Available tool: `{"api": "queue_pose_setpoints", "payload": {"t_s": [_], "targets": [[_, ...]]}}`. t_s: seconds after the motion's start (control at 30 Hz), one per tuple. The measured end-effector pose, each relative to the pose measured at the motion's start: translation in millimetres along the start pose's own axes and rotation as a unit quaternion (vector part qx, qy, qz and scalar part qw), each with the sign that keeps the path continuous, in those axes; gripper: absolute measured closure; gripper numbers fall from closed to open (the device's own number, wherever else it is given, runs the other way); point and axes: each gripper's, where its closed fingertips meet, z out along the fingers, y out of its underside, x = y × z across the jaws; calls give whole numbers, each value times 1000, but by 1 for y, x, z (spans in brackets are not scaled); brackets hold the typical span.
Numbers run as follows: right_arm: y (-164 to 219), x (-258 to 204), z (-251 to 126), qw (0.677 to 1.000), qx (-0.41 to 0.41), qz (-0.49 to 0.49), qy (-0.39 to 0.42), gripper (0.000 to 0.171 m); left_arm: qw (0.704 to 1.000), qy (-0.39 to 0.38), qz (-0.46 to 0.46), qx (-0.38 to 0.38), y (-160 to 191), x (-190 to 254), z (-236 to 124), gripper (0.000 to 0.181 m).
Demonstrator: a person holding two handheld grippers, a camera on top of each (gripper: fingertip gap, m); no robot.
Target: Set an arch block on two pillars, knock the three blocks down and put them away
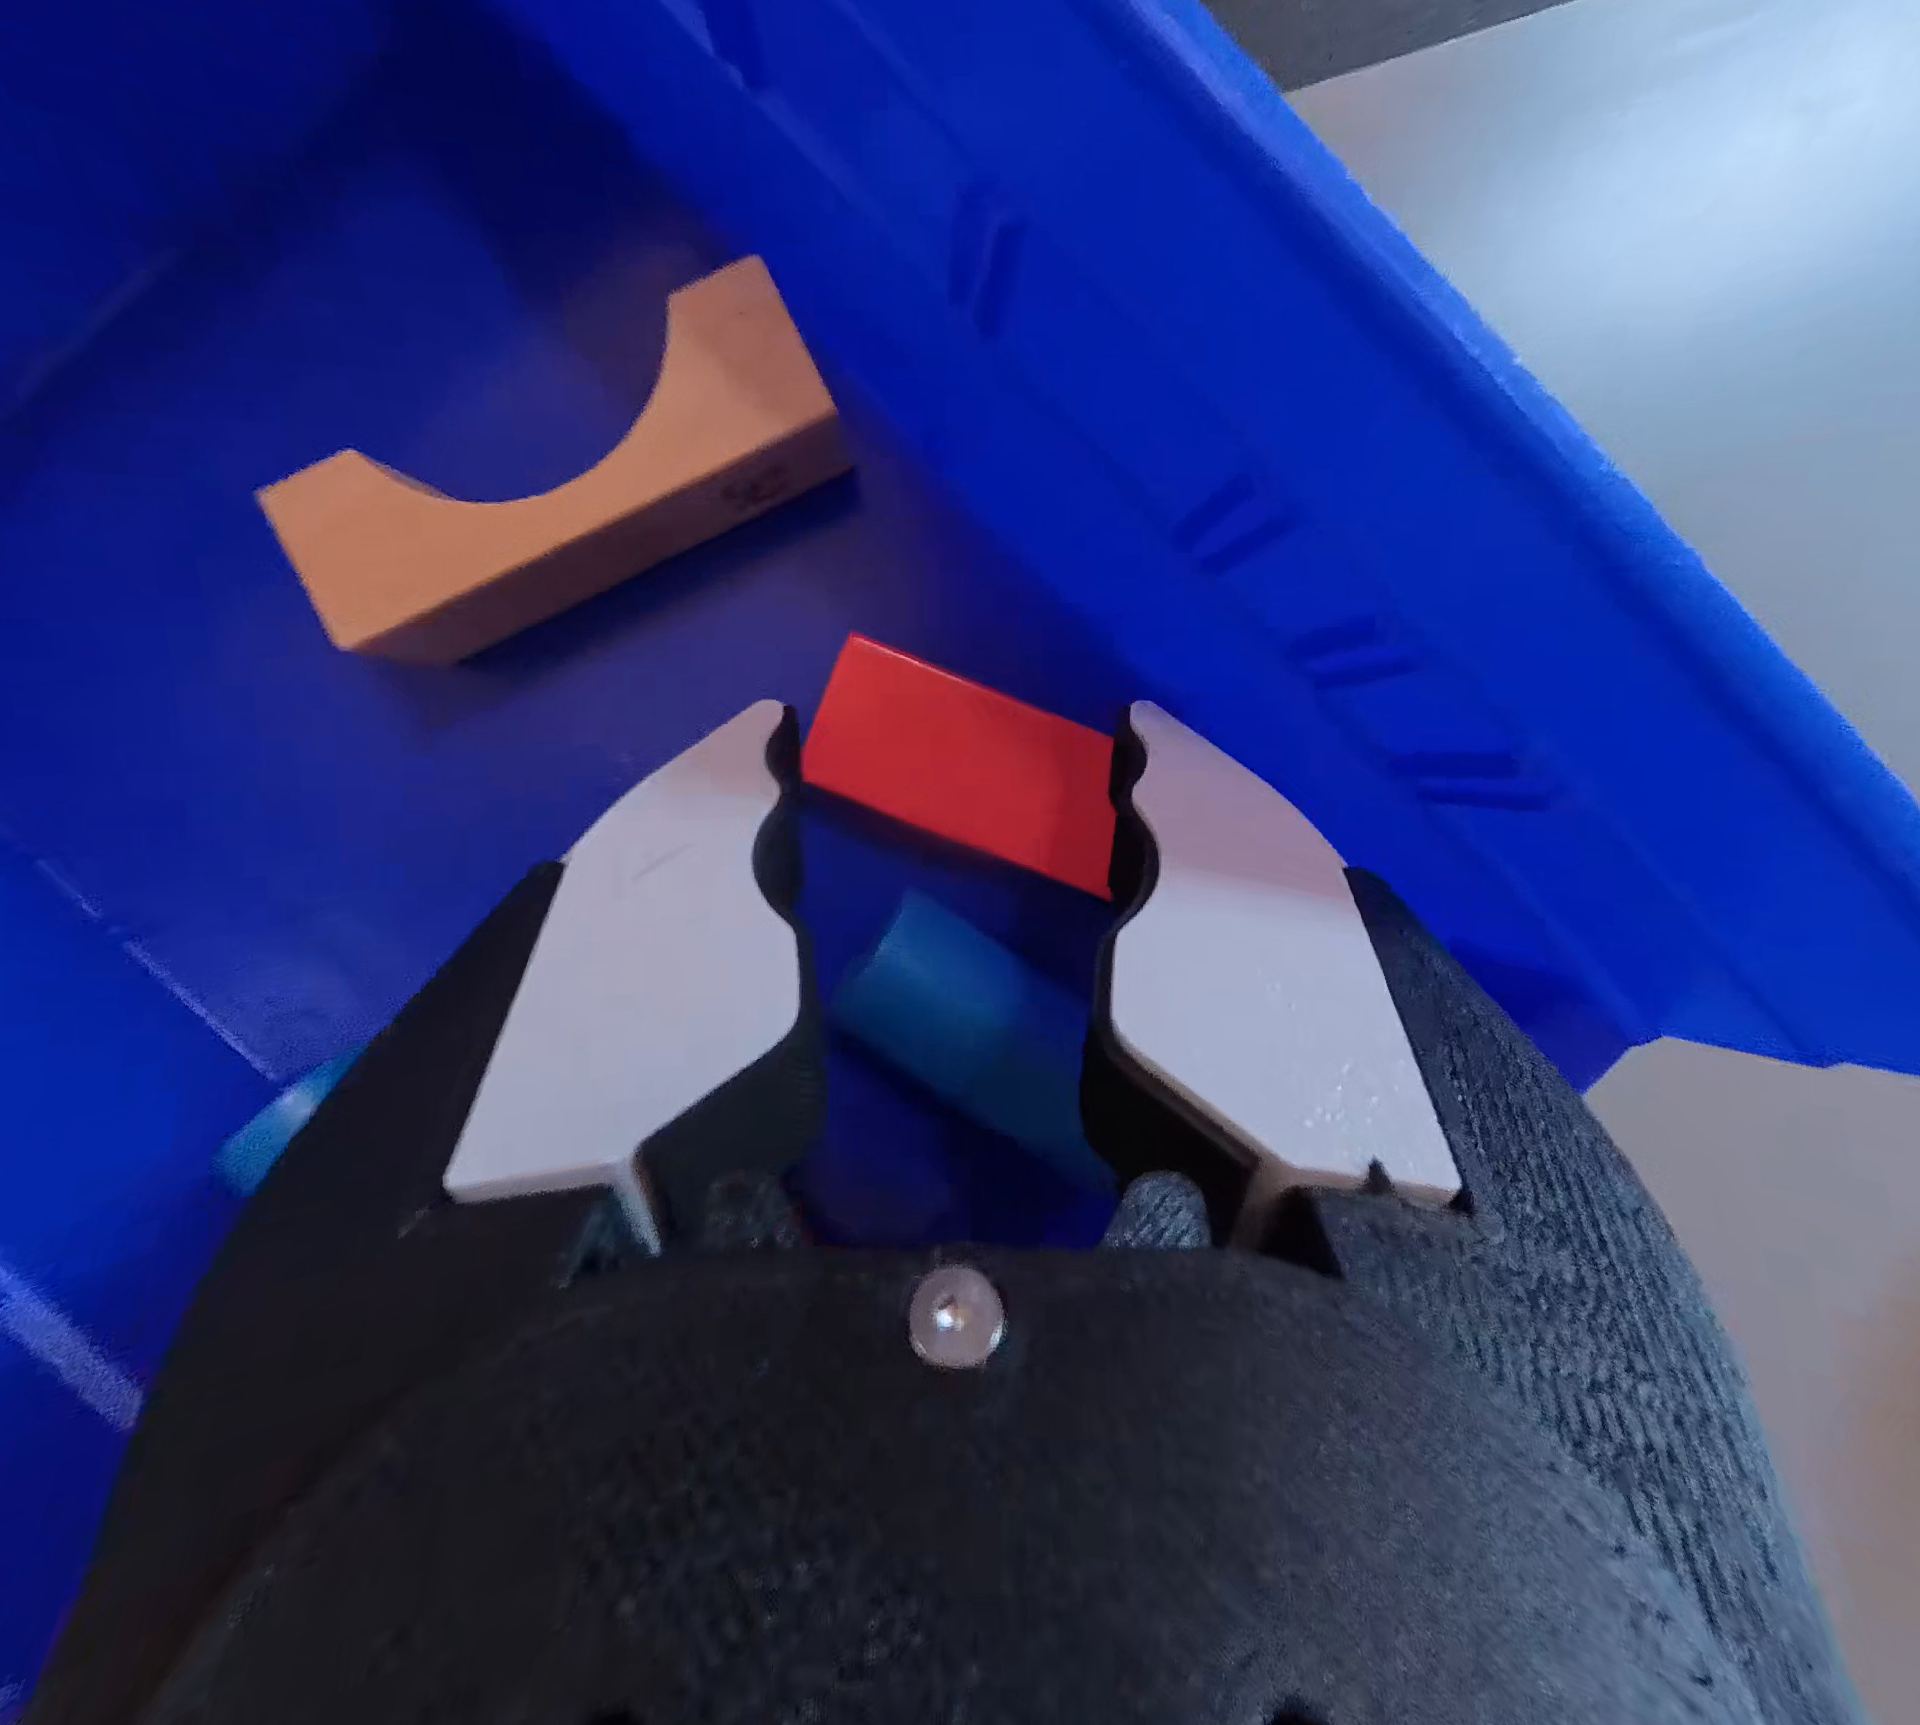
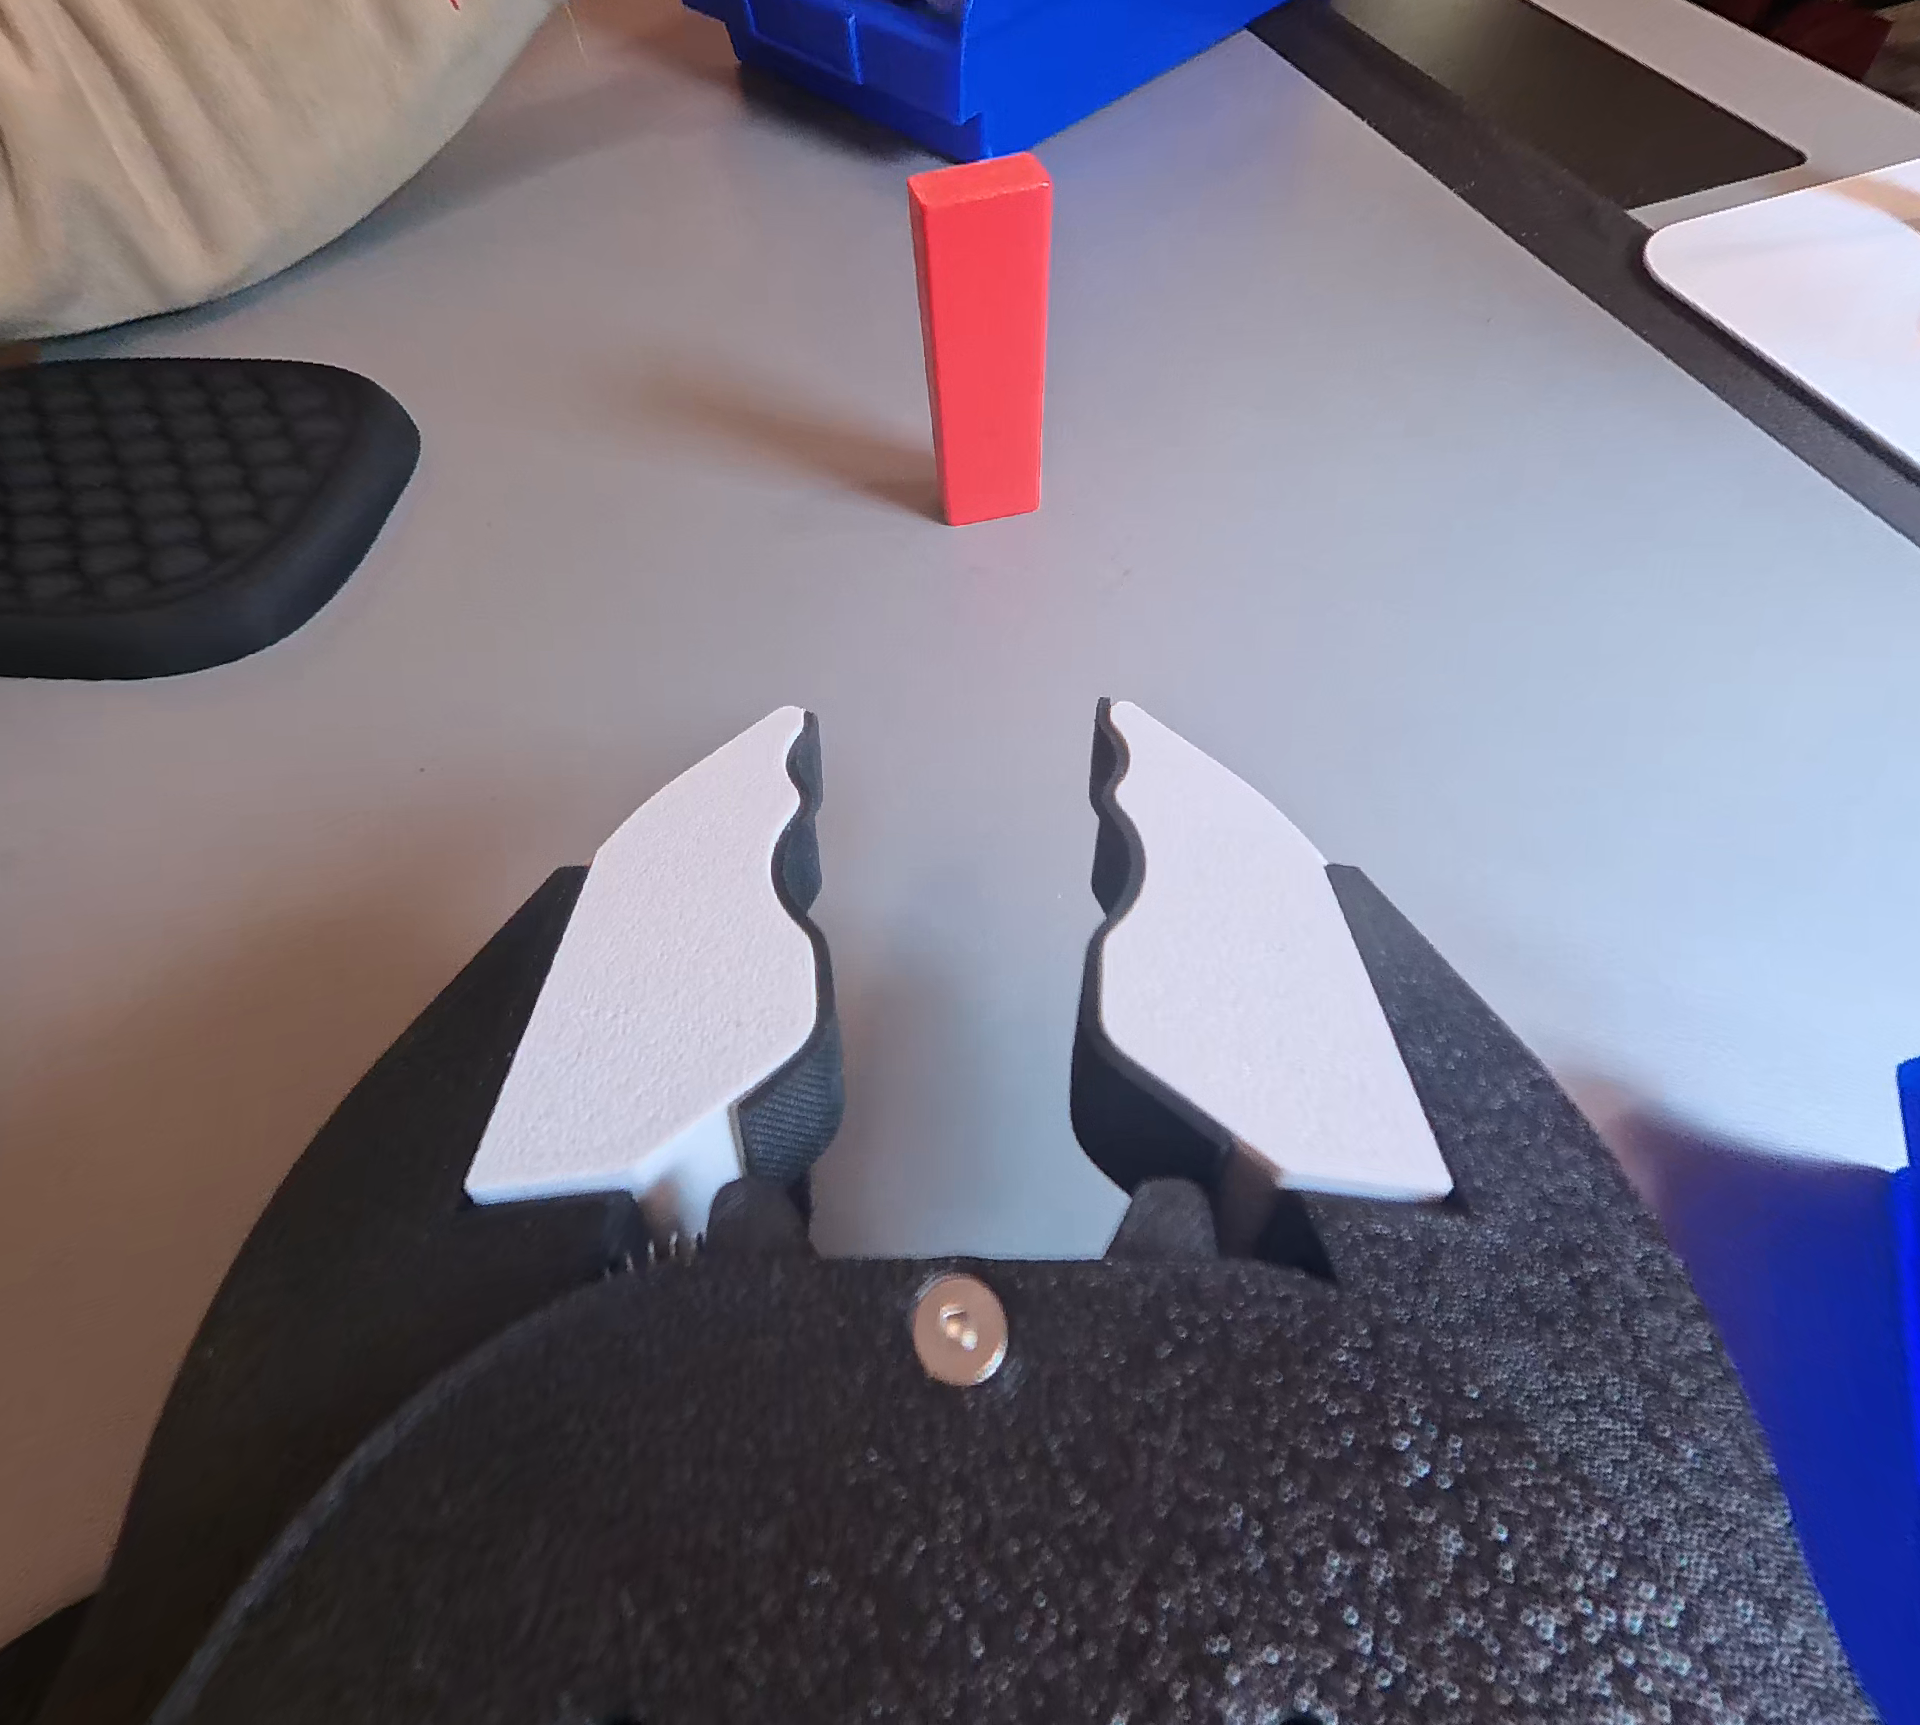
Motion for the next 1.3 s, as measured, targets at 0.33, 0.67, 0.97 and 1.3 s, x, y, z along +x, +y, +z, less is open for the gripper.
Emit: {"api": "queue_pose_setpoints", "payload": {"t_s": [0.33, 0.67, 0.97, 1.3], "targets": [[5, 2, 0, 1000, -10, 7, 1, 121, 1000, 11, 1, -28, 9, 2, 16, 117], [6, 7, -2, 1000, -14, 8, 12, 121, 998, 1, 65, 18, -8, -3, 20, 180], [0, 10, -8, 1000, -1, 12, 17, 122, 1000, 13, -8, 0, 2, -11, -4, 127], [4, 10, -6, 1000, -9, 19, 13, 122, 999, 17, -7, -33, 13, -4, 13, 131]]}}
